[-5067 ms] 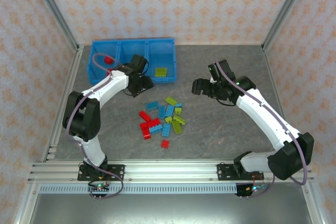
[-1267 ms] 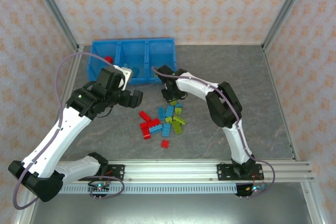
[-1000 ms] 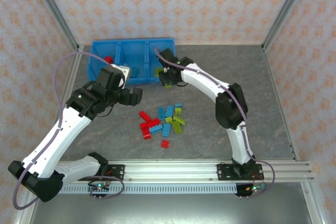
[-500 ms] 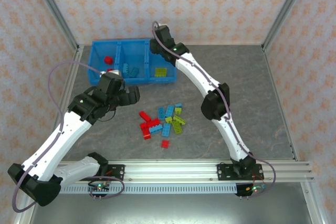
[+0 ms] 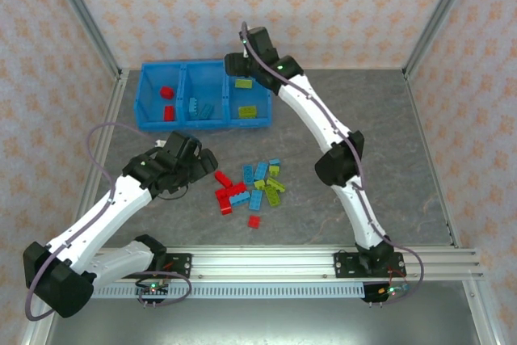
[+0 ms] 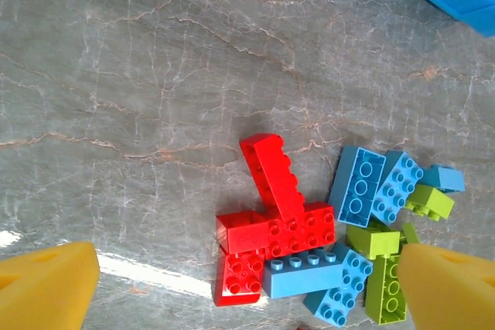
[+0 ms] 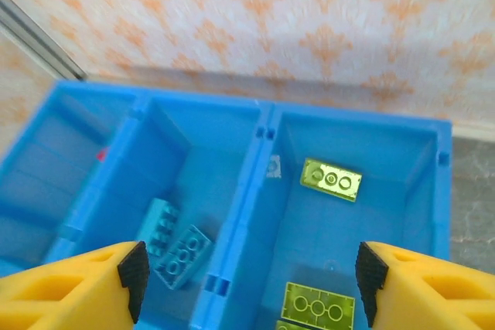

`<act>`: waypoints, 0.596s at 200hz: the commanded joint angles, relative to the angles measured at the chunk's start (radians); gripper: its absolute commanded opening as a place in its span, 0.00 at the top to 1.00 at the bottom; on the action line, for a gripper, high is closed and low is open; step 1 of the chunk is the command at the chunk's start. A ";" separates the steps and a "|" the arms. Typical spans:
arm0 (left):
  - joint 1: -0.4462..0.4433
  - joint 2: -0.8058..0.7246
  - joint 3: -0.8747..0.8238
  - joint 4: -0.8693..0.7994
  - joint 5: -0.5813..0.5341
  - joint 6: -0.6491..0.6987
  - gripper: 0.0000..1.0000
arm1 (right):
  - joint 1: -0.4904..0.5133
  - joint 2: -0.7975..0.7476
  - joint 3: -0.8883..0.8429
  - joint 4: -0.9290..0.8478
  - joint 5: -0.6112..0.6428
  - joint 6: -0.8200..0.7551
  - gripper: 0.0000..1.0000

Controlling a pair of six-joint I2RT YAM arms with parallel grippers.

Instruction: Sort the legos into containers by color

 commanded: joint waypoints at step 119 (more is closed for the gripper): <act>-0.059 0.612 0.143 0.230 0.065 -0.072 0.34 | -0.035 -1.072 -1.326 -0.161 -0.004 0.112 0.01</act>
